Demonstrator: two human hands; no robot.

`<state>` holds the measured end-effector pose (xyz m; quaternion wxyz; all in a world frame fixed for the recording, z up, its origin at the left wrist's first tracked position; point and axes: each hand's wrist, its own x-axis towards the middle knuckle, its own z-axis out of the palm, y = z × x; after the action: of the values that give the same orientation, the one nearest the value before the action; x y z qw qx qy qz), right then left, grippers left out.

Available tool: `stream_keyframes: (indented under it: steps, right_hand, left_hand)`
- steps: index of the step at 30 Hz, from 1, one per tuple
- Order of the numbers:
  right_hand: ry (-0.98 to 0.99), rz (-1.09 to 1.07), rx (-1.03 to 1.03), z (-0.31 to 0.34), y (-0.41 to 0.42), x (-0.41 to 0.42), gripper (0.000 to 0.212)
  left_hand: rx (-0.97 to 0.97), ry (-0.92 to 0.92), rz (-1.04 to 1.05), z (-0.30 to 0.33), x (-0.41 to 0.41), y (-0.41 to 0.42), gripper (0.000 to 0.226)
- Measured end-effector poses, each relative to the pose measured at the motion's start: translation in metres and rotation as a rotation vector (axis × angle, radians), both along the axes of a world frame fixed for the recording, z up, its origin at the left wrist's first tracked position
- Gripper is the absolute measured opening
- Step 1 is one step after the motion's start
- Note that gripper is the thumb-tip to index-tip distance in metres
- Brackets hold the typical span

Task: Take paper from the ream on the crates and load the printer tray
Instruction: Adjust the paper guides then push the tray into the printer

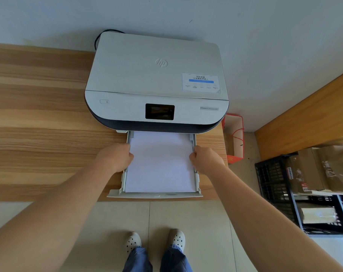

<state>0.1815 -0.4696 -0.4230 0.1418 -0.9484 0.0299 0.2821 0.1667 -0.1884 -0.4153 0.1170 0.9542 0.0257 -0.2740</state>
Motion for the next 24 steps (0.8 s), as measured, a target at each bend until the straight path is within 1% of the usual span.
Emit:
stream_keyframes:
  steps: [4,8,13,20,24]
  right_hand:
    - [0.010,0.030,-0.031,0.001,-0.001,0.002,0.019]
    - [0.015,0.006,-0.060,0.000,0.005,0.003,0.015]
    - [0.023,-0.026,-0.051,-0.001,0.007,0.002,0.013]
    - [0.031,0.021,-0.055,0.004,0.004,0.001,0.015]
    - [0.049,-0.008,-0.072,0.005,0.010,0.001,0.014]
  left_hand:
    - [0.019,0.003,-0.011,0.002,0.000,0.002,0.020]
    - [0.027,-0.002,-0.014,0.000,0.000,-0.003,0.016]
    - [-0.029,0.002,0.040,-0.004,-0.002,-0.004,0.016]
    - [-0.029,-0.006,0.037,-0.002,-0.004,0.000,0.016]
    - [-0.042,-0.005,0.061,-0.005,-0.004,-0.003,0.014]
